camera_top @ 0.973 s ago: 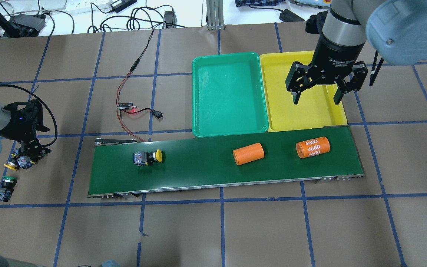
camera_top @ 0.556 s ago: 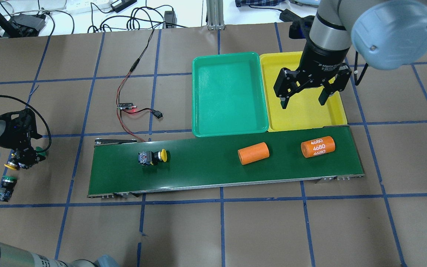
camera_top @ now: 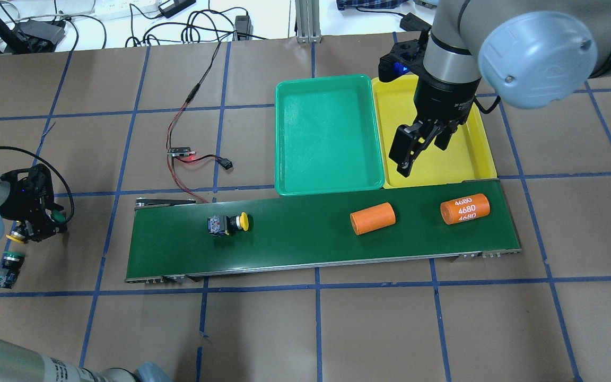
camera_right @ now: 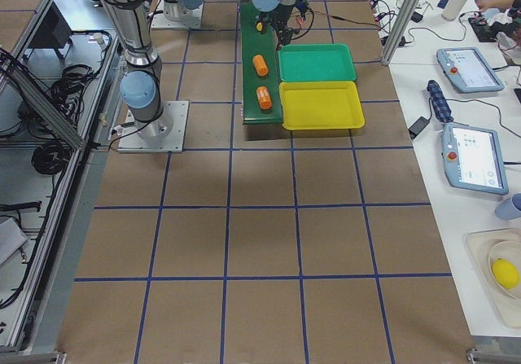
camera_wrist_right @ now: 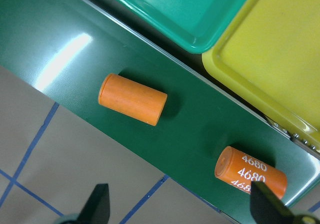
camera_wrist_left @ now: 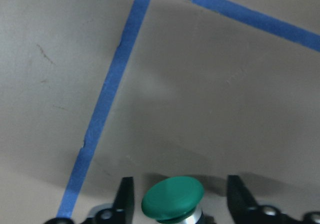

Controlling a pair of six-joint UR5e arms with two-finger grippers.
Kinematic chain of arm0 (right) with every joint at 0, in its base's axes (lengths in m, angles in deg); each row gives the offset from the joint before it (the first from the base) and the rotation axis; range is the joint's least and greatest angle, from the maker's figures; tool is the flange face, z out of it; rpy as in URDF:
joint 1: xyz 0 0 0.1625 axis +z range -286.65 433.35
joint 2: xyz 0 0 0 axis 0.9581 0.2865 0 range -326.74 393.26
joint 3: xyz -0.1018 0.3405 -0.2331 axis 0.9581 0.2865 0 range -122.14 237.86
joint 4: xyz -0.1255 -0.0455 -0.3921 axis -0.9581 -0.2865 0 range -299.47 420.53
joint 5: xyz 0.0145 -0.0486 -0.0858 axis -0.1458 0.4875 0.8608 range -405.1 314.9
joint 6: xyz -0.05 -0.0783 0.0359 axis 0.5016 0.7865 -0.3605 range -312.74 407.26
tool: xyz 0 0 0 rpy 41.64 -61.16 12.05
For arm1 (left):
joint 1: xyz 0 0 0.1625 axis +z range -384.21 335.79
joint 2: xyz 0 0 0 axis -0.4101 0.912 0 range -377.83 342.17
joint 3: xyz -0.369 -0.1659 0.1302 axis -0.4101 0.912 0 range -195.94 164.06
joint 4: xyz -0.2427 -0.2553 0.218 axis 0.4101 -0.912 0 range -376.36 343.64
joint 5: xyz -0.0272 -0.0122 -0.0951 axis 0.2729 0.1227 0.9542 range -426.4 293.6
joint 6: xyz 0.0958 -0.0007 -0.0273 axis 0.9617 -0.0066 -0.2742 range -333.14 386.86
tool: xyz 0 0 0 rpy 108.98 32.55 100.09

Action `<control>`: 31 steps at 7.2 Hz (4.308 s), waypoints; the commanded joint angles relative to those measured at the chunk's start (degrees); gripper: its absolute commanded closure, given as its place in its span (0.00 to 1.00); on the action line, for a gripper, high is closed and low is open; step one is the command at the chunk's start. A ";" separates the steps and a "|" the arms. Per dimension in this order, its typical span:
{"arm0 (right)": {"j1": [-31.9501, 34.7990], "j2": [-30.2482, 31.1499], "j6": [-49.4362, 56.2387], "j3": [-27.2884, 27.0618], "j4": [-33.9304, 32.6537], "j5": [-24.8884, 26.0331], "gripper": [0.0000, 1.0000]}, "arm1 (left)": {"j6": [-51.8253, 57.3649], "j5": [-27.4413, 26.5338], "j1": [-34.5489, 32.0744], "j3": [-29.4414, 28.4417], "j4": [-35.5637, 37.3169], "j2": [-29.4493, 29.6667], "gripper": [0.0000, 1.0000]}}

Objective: Sort buttons by color to trays

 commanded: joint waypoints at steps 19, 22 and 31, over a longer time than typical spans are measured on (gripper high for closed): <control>10.73 -6.96 35.81 -4.21 -16.20 6.28 0.06 | -22.11 1.11 -18.84 2.37 -16.52 -17.05 0.00; 10.65 -3.65 35.54 -11.47 -18.24 5.76 0.11 | -23.07 1.02 -8.62 1.32 -4.32 -10.48 0.00; 10.38 -2.30 35.11 -19.24 -26.78 1.10 0.00 | -30.52 1.10 6.27 -2.66 3.53 3.80 0.35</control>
